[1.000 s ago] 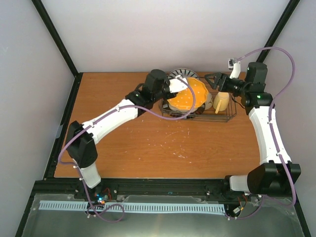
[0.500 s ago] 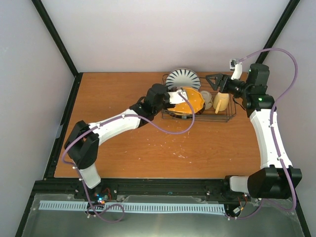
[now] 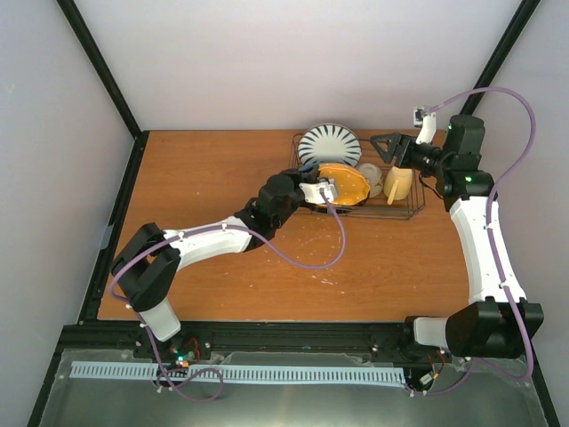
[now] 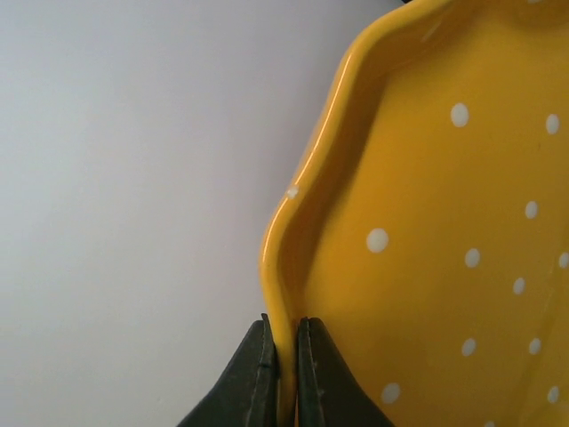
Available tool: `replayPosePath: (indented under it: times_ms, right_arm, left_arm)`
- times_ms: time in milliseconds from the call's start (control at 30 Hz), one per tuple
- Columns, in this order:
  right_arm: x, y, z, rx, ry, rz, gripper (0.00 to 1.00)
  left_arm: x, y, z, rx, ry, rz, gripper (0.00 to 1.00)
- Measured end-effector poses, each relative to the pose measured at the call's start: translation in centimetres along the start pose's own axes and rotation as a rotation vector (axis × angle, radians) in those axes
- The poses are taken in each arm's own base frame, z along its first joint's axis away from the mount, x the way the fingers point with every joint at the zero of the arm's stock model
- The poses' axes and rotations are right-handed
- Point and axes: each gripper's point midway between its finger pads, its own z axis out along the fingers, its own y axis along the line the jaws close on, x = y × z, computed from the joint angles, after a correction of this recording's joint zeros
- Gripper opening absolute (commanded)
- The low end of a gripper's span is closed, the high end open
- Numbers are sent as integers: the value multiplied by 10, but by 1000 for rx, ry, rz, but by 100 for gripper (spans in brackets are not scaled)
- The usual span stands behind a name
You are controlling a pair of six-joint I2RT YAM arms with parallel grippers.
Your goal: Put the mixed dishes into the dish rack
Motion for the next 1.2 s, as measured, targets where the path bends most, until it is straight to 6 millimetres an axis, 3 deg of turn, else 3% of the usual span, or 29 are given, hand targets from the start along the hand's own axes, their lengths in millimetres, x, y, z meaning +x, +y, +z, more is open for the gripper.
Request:
replayPosePath:
  times_ms: [367, 533, 700, 800, 900, 1033, 1200]
  right_arm:
    - [-1, 1, 0, -6, -5, -5, 67]
    - [3, -2, 2, -4, 2, 1, 67]
    - [7, -5, 3, -1, 11, 9, 67]
    - [10, -5, 2, 0, 13, 12, 67]
    - [10, -3, 1, -1, 9, 8, 67]
    - [9, -2, 0, -2, 7, 6, 67]
    - [9, -1, -1, -2, 4, 3, 67]
  left_arm:
    - [-2, 2, 0, -27, -15, 55, 1]
    - [18, -15, -6, -7, 39, 48, 0]
    - [21, -17, -10, -16, 49, 6, 1]
    - [21, -18, -11, -16, 51, -12, 10]
    - [20, -20, -11, -14, 50, -31, 11]
    - [17, -21, -5, -21, 49, -42, 3]
    - [4, -26, 8, -17, 17, -13, 2]
